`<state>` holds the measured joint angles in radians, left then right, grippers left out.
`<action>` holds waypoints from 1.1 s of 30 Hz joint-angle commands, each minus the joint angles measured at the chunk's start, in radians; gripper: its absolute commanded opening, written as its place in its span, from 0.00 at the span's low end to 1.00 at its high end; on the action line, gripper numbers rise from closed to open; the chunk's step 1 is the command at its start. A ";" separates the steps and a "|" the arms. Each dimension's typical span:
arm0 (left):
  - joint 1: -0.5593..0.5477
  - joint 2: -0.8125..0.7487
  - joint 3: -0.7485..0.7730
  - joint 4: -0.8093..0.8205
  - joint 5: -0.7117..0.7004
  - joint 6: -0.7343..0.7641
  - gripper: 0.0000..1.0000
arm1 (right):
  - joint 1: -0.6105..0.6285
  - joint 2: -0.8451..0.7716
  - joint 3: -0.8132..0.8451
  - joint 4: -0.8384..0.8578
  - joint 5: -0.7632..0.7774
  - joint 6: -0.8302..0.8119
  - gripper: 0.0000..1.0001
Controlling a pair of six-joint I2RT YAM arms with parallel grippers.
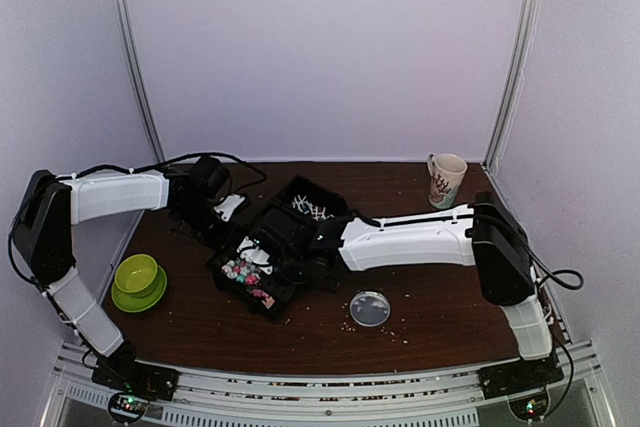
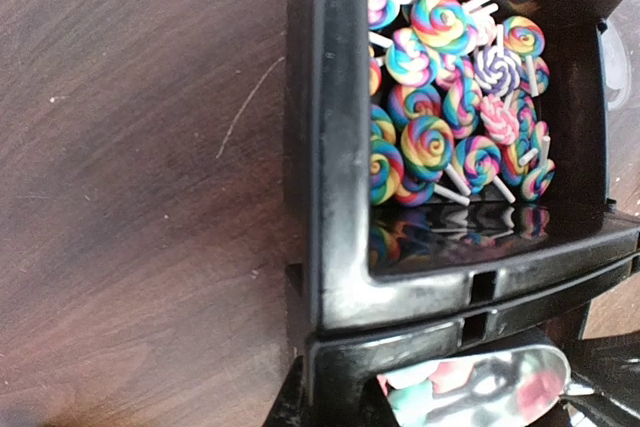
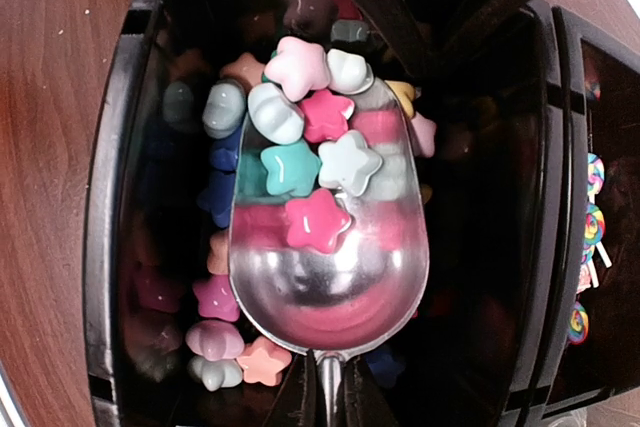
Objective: Pack the candies
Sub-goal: Scoop the fake candies from the plate.
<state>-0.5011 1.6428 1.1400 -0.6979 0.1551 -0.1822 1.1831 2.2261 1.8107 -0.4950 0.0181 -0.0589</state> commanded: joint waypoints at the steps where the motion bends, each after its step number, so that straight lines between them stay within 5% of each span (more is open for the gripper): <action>1: 0.005 -0.068 0.039 0.155 0.123 -0.054 0.00 | -0.018 -0.098 -0.177 0.176 -0.079 0.029 0.00; 21: 0.013 -0.057 0.041 0.147 0.129 -0.059 0.00 | -0.051 -0.296 -0.595 0.674 -0.154 0.067 0.00; 33: 0.031 -0.055 0.038 0.148 0.125 -0.070 0.00 | -0.052 -0.396 -0.721 0.770 -0.094 0.019 0.00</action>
<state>-0.4835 1.6428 1.1400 -0.6975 0.2066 -0.2356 1.1362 1.9015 1.1164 0.2001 -0.1123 -0.0093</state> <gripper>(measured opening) 0.082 0.083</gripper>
